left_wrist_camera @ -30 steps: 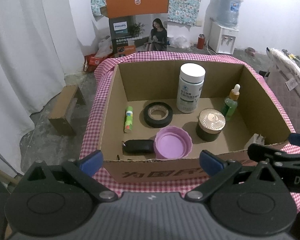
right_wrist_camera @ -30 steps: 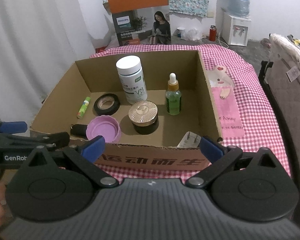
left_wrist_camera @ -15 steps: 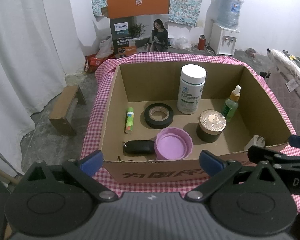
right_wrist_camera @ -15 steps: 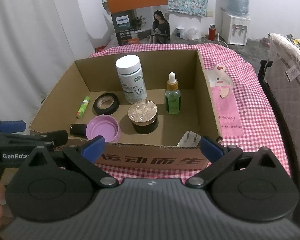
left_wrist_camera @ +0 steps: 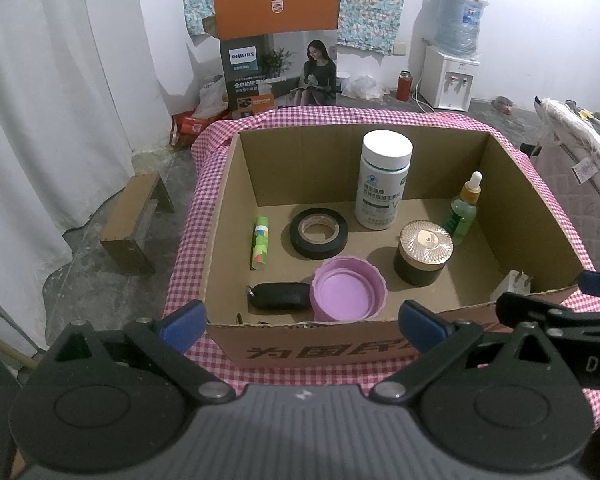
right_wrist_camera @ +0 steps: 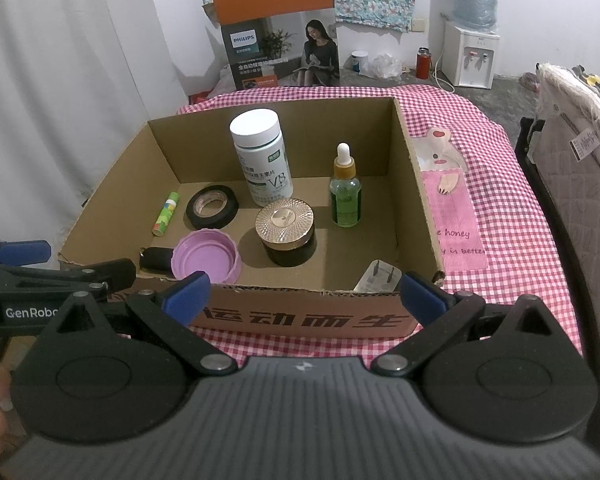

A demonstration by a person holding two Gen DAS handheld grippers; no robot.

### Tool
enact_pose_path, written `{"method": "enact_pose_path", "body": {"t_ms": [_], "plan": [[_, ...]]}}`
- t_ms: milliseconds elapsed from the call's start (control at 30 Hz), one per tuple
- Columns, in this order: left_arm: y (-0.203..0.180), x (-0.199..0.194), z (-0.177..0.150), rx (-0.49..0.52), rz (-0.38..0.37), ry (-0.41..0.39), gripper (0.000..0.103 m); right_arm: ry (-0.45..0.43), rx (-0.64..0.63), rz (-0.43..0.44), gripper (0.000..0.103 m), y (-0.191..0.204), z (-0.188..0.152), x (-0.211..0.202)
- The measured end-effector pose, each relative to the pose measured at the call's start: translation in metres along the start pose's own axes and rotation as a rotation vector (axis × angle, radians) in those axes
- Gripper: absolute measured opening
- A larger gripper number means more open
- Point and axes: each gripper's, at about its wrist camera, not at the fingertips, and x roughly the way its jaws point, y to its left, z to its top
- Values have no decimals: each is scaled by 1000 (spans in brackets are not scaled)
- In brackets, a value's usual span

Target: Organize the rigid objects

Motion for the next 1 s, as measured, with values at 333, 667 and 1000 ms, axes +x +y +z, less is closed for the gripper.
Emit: {"method": "enact_pose_path", "body": {"t_ms": [333,667,1000], "plan": [[0,0,0,0,-1,0,103,2,5,0,102,-1,-1,0],[0,0,0,0,0,0,103,3,10,0,102,-2,-1,0],[0,0,0,-1,0,0,103,4,13,1,102,-2,-1,0]]}}
